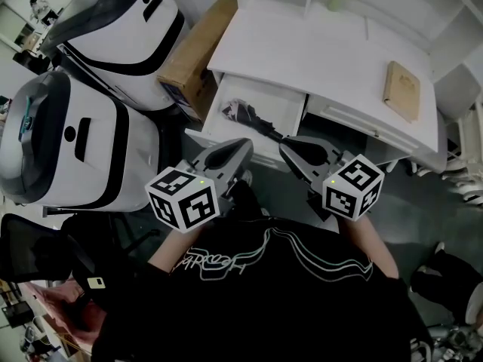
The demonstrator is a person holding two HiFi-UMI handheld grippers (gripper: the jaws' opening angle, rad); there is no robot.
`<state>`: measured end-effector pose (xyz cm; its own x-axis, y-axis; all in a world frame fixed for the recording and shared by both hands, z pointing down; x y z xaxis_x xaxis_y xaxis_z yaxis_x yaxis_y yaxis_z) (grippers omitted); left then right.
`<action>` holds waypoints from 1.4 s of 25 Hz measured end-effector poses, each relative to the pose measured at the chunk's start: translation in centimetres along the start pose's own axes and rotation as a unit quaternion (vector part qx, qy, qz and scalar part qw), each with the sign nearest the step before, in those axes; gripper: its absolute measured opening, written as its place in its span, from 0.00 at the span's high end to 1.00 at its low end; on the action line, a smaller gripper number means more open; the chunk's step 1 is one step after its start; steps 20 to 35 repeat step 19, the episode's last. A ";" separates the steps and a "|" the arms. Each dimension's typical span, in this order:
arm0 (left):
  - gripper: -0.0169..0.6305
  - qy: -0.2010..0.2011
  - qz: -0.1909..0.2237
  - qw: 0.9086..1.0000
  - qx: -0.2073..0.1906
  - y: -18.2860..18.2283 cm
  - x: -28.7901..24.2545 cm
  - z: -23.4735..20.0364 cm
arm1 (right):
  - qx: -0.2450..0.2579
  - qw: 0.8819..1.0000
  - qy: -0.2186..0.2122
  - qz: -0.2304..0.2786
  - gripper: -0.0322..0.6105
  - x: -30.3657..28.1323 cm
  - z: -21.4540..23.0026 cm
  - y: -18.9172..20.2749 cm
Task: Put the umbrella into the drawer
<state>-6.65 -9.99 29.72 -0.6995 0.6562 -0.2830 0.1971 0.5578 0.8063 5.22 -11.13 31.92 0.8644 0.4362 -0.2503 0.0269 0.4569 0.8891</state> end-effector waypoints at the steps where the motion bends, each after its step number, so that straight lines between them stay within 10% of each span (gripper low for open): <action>1: 0.94 0.000 0.000 1.000 0.000 0.0 0.0 0.1 | 0.000 1.000 0.000 0.000 0.87 0.0 0.0 0.0; 35: 0.94 0.003 -0.009 1.000 -0.010 0.0 -1.3 0.0 | -0.004 1.000 0.016 0.000 0.87 0.6 0.9 0.3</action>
Point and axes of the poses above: the fingertips, and each gripper's own axes: x backward along the fingers, z to its right, y out of its underside, the point moved 4 cm from there along x, backward along the fingers, and after that the axes turned 1 degree about -y, right-handed, at the moved point
